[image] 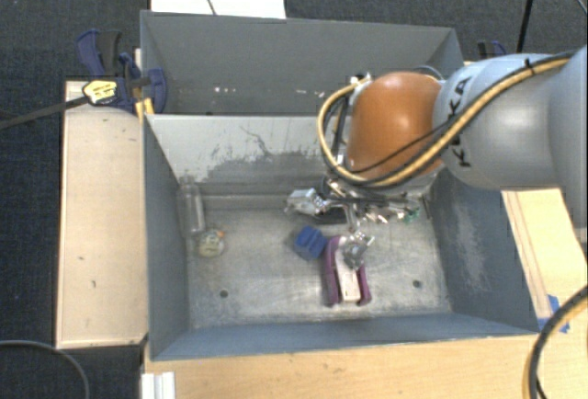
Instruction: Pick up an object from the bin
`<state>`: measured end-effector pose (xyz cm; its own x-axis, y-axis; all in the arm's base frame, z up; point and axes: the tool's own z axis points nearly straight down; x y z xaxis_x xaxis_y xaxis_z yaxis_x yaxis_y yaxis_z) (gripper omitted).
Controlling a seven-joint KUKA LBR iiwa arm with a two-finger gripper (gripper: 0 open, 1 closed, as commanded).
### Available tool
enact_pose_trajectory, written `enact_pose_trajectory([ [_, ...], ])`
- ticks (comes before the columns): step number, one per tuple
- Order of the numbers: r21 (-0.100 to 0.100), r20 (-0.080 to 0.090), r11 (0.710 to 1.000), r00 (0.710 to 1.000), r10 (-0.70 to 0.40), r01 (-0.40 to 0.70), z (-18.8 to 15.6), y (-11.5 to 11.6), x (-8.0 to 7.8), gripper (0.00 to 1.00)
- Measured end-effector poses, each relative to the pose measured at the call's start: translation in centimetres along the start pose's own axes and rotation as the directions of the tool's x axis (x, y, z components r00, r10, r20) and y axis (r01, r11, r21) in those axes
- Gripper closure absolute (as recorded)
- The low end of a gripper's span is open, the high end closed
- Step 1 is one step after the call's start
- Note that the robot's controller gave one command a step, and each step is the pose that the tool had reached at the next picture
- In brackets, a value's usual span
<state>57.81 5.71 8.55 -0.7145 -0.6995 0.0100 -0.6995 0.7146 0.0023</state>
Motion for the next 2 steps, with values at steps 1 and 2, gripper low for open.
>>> enact_pose_trajectory([
  [1,0.015,0.015,1.000,1.000,0.005,-0.005,-0.50,-0.57,-0.23,1.00],
  [2,0.020,0.046,1.000,0.999,0.003,-0.004,-0.22,-0.22,-0.93,0.00],
])
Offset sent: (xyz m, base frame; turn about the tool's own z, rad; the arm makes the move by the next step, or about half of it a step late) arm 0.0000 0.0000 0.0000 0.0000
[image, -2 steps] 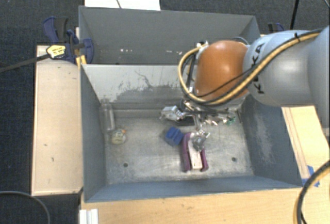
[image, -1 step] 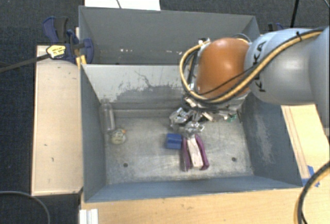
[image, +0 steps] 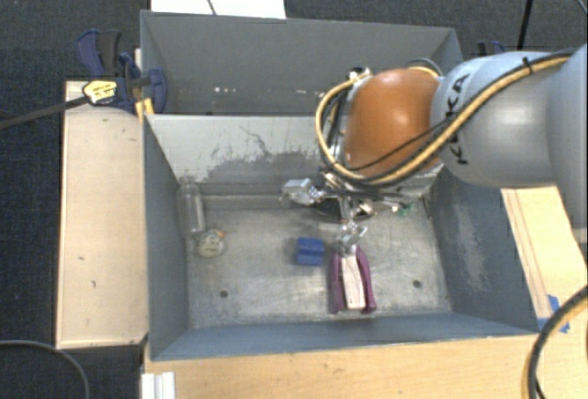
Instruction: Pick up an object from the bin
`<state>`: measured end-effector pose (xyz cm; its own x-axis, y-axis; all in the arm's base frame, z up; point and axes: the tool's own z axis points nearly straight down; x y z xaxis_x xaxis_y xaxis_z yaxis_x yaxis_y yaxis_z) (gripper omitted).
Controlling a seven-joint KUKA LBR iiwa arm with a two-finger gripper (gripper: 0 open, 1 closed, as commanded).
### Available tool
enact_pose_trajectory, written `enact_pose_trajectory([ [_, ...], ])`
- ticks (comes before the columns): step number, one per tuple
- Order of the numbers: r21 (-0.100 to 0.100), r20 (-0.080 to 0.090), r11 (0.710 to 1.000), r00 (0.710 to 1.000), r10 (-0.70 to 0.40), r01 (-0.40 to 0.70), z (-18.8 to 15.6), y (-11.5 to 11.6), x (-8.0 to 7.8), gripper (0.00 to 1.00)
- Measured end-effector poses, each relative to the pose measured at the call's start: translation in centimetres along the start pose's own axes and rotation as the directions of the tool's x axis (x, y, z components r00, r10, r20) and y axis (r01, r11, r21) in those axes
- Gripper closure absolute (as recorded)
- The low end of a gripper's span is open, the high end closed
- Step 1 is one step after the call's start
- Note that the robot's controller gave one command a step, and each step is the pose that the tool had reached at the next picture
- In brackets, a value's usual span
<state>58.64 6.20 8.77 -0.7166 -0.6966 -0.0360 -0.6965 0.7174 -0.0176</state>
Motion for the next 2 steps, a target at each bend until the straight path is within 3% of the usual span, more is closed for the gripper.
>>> enact_pose_trajectory([
  [1,-0.018,-0.026,0.995,0.995,-0.095,0.094,-4.7,3.7,-1.0,0.00],
  [2,-0.026,-0.023,0.937,0.937,-0.350,0.349,0.5,3.4,-1.1,0.00],
])
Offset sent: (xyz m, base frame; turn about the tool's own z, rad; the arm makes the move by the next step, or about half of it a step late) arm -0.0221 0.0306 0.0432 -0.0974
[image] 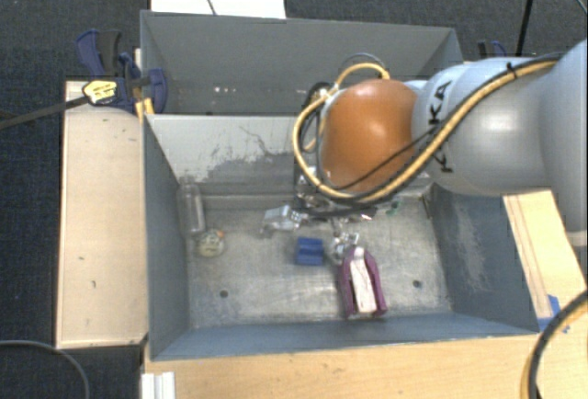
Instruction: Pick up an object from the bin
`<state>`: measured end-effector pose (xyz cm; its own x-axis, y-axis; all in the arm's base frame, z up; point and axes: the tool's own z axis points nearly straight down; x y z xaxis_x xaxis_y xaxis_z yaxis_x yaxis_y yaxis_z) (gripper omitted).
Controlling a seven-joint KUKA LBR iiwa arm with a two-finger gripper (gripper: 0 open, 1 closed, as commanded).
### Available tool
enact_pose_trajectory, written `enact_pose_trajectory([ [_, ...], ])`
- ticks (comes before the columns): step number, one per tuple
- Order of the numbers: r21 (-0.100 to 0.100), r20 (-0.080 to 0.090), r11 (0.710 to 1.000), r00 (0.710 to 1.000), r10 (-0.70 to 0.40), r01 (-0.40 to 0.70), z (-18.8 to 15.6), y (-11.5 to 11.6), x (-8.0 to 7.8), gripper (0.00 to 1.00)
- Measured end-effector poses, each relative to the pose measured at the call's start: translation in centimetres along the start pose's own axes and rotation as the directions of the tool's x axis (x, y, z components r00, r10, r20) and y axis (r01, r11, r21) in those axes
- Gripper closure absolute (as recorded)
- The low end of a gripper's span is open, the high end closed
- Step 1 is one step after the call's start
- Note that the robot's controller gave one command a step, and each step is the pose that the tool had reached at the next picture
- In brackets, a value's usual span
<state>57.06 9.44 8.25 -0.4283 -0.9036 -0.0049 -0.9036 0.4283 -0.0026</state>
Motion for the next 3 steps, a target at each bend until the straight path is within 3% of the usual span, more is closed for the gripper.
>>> enact_pose_trajectory([
  [1,0.000,-0.001,1.000,1.000,0.004,-0.004,0.0,0.0,0.1,1.00],
  [2,0.015,0.012,0.964,0.964,-0.265,0.264,0.4,-1.1,5.2,1.00],
  [3,0.005,0.000,0.924,0.924,-0.383,0.383,-11.8,-0.7,3.9,1.00],
])
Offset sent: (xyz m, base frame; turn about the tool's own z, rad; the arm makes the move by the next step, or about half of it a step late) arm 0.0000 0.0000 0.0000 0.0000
